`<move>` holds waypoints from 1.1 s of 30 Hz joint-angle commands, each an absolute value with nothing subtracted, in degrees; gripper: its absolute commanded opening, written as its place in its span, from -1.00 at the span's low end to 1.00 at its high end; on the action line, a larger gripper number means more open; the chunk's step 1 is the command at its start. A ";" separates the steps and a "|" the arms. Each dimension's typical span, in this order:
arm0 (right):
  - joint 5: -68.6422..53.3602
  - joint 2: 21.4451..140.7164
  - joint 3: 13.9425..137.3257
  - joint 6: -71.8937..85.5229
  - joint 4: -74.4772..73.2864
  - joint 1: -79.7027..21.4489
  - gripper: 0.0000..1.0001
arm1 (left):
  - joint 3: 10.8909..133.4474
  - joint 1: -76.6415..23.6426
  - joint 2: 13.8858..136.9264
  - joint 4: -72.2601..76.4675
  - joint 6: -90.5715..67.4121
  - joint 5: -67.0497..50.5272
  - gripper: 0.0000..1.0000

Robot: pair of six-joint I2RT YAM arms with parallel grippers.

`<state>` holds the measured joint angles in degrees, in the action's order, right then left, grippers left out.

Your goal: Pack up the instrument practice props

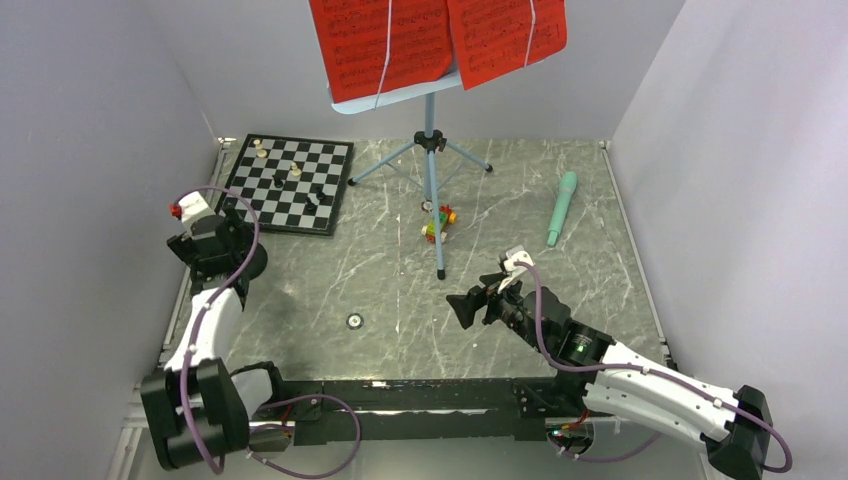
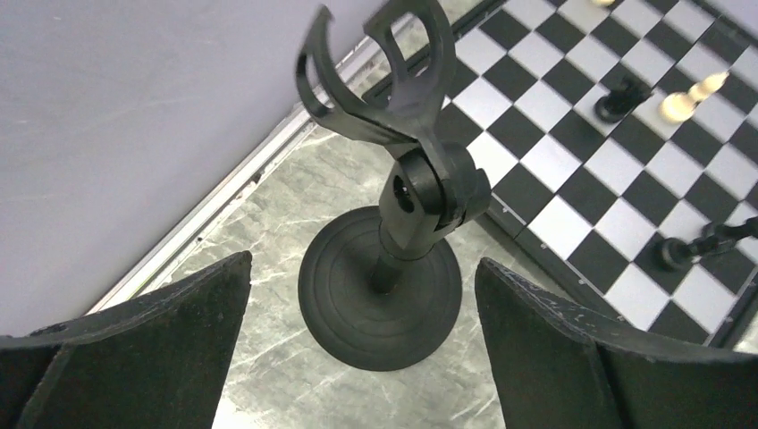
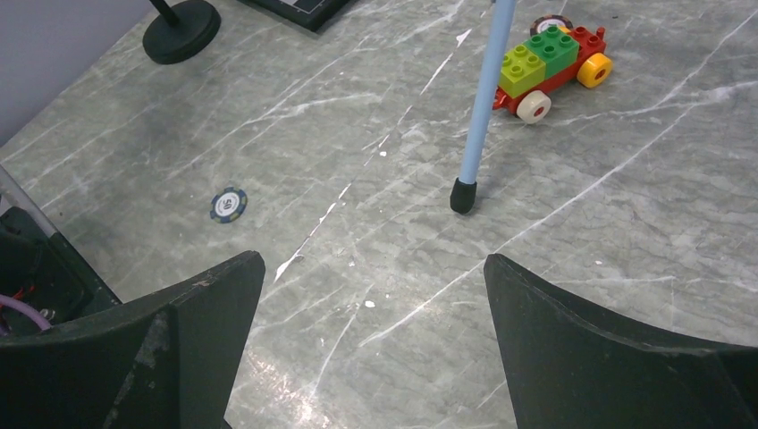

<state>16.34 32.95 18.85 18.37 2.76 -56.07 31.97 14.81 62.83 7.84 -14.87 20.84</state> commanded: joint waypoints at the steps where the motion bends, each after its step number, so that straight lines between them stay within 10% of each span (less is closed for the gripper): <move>1: 15.13 33.47 21.66 17.32 4.46 -56.29 0.98 | 34.24 14.94 55.46 0.69 -18.38 21.37 0.99; 12: 13.35 32.63 20.91 18.55 4.59 -56.38 0.98 | 44.22 12.17 43.80 -14.50 -23.75 15.57 0.99; 22: 16.36 34.88 22.92 22.65 2.93 -56.34 0.99 | 46.34 -30.24 50.48 2.71 -18.19 21.58 0.99; 33: 18.88 45.34 29.29 29.57 -5.14 -47.29 0.93 | 44.82 -34.63 60.40 12.14 -20.65 9.92 0.99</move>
